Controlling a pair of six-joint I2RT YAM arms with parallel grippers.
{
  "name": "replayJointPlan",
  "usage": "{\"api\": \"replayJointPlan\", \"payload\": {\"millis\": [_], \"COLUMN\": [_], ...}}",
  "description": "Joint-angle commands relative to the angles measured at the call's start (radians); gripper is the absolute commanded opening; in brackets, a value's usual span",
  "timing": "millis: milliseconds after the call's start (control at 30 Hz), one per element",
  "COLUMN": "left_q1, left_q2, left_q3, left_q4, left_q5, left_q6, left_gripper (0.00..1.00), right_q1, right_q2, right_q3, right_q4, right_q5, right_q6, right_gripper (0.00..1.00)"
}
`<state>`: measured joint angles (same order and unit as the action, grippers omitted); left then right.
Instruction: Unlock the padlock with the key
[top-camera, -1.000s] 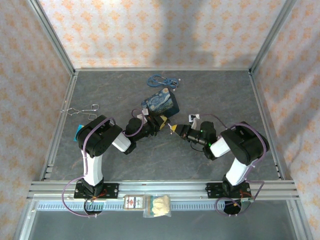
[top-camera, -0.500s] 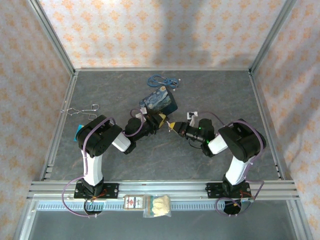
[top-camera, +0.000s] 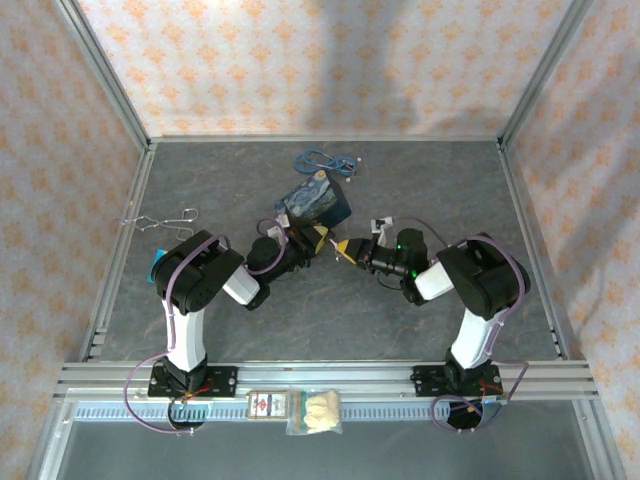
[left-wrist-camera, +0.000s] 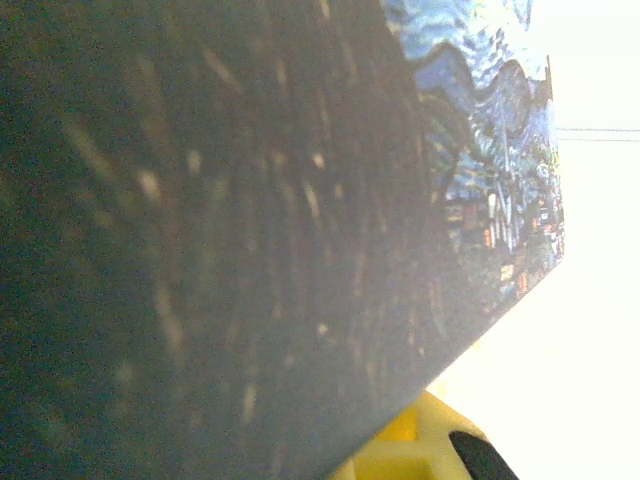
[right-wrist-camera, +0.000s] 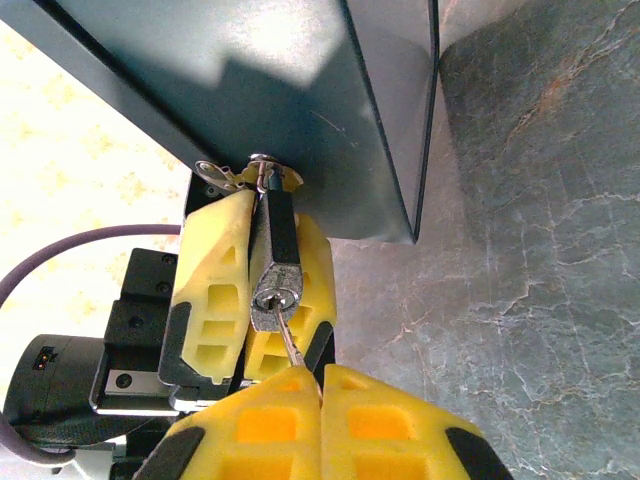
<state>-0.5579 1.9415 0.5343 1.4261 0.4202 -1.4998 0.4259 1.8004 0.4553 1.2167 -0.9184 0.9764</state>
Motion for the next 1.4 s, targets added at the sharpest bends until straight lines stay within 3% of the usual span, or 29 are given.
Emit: {"api": "replayJointPlan", "payload": {"millis": [0, 300, 467, 633, 833, 1133, 1367], "left_q1": [-0.054, -0.057, -0.060, -0.062, -0.069, -0.073, -0.073], "left_q2": [-0.013, -0.027, -0.027, -0.027, -0.027, -0.027, -0.049], "left_q3": [-0.007, -0.009, -0.002, 0.004, 0.013, 0.010, -0.011], "left_q4": [0.142, 0.116, 0.088, 0.083, 0.090, 0.139, 0.158], "left_q5": [0.201, 0.195, 0.195, 0.186, 0.189, 0.211, 0.250], "left_q6": [-0.034, -0.007, 0.000, -0.007, -0.005, -0.006, 0.006], "left_gripper": [0.00, 0.00, 0.00, 0.00, 0.00, 0.00, 0.00], "right_q1": [-0.005, 0.003, 0.025, 0.052, 0.064, 0.060, 0.022], "right_q2": [0.019, 0.003, -0.086, -0.142, -0.145, -0.057, -0.046], "right_q3": [0.068, 0.071, 0.096, 0.102, 0.090, 0.072, 0.096], "right_q4": [-0.009, -0.001, -0.230, -0.306, -0.260, 0.020, 0.012], "right_q5": [0.042, 0.052, 0.150, 0.220, 0.231, 0.158, 0.092], "right_q6": [0.004, 0.022, -0.169, -0.223, -0.135, 0.146, 0.166], "right_gripper": [0.00, 0.00, 0.00, 0.00, 0.00, 0.00, 0.00]}}
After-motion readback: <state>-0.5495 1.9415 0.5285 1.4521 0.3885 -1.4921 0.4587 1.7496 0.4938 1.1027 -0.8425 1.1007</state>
